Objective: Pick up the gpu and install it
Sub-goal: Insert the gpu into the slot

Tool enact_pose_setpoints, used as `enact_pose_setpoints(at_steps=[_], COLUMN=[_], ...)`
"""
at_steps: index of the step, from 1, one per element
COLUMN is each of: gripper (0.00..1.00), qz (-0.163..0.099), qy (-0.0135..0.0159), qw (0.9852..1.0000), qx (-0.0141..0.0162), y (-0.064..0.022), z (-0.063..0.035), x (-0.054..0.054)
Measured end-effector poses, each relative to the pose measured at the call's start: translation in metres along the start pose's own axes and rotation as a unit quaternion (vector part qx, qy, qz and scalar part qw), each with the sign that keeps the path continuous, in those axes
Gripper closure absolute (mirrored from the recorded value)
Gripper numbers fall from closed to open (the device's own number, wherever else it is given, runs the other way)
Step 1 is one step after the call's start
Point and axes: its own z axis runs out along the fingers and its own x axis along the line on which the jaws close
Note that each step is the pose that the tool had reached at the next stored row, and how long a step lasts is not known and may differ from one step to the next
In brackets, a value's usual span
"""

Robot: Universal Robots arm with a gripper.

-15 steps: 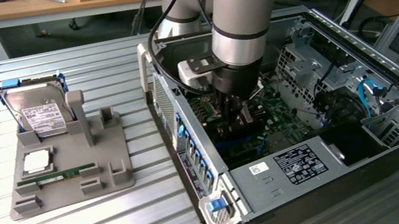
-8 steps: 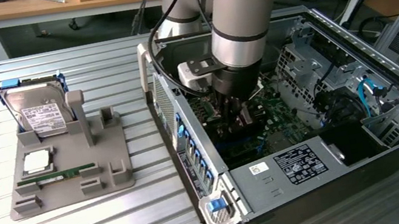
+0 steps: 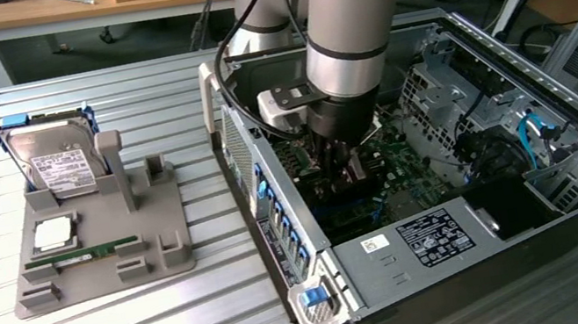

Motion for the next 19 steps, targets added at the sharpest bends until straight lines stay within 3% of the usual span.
enact_pose_setpoints(at_steps=[19], gripper=[0.73], qz=[-0.003], qy=[-0.0001], qw=[1.0], qx=[0.0], y=[0.0002], z=[0.0036], x=[-0.0024])
